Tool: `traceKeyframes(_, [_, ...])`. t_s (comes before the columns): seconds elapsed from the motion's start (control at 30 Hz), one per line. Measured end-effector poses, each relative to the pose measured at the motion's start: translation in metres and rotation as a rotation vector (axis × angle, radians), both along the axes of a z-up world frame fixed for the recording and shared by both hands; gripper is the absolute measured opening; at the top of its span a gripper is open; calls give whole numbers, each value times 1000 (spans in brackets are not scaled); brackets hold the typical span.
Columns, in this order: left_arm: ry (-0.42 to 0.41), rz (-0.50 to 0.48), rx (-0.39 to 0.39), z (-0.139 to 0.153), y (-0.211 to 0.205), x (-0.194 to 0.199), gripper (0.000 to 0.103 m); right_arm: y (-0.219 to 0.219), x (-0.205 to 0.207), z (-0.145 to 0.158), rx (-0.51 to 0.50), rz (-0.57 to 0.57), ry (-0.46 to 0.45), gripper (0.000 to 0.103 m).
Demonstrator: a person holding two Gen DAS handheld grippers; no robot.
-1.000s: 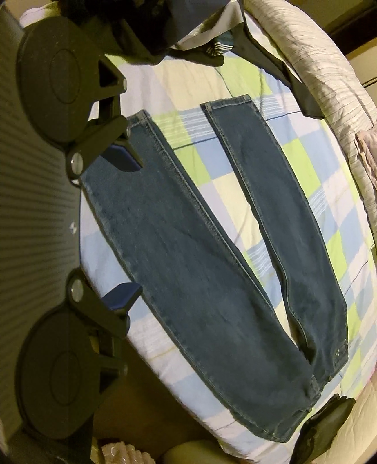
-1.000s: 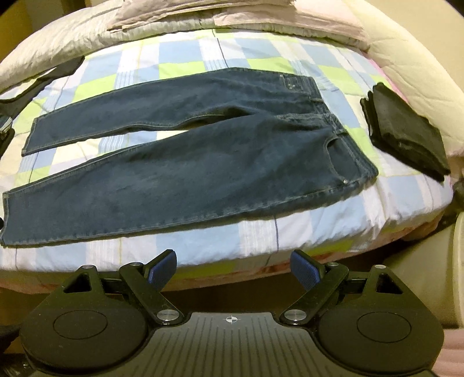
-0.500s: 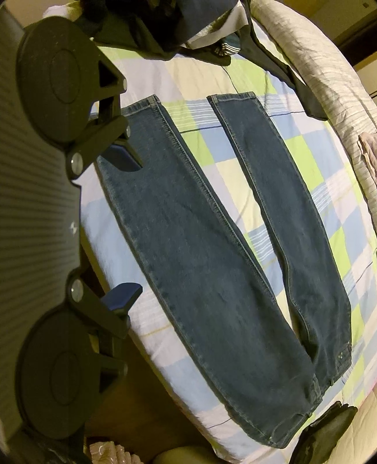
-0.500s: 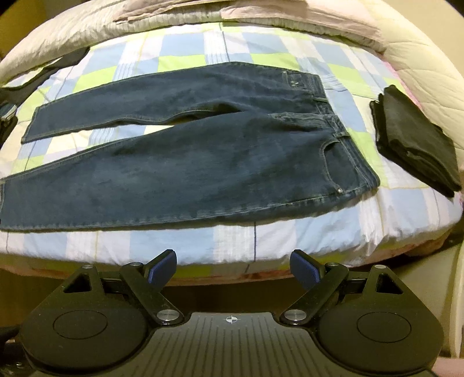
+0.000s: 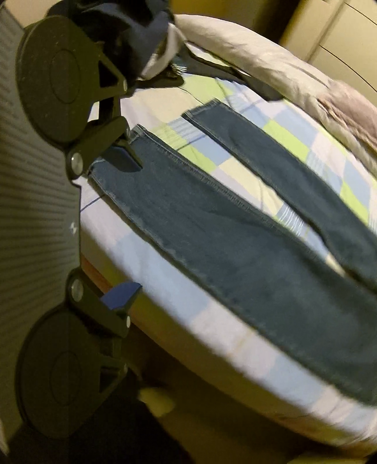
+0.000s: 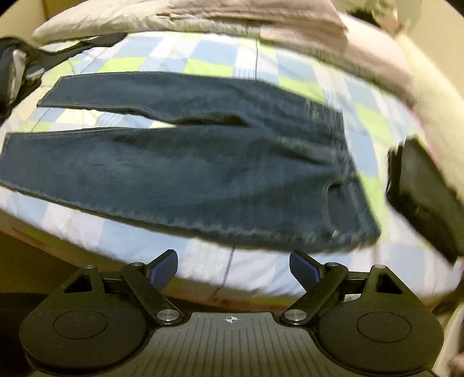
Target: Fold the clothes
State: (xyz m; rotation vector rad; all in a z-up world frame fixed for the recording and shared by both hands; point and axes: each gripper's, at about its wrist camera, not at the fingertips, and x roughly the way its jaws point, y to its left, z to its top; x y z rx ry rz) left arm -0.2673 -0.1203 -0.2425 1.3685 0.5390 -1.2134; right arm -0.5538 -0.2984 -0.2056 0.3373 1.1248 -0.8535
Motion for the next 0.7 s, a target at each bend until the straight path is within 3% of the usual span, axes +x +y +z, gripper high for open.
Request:
traceKeyframes(0.07, [-2,-29,4,-16,4,9,79,0,5,-2,-48,63,36,88])
traceKeyframes(0.17, [-34,-80,18,-46,3,23,67,1,13,-5,-115,150,96,86])
traceKeyframes(0.2, [-50,-97,21,-54,2,28,66,0,16,-8,-132,176,119,75])
traceKeyframes(0.27, [-85,-137,27,-73,-1,40,66,-3,20,-20,-140,226,166,67])
traceKeyframes(0.43, [-131,-239,42,-111,-5,62,66,-10,27,-57,-132,348,276,67])
traceKeyframes(0.6, [-148,-317,38,-131,-6,66,65,-22,23,-82,-129,400,320,67])
traceKeyframes(0.67, [-144,-294,17,-129,-6,69,61,-29,19,-92,-130,416,338,67])
traceKeyframes(0.7, [-148,-277,6,-127,-6,70,50,-33,16,-97,-134,427,349,67])
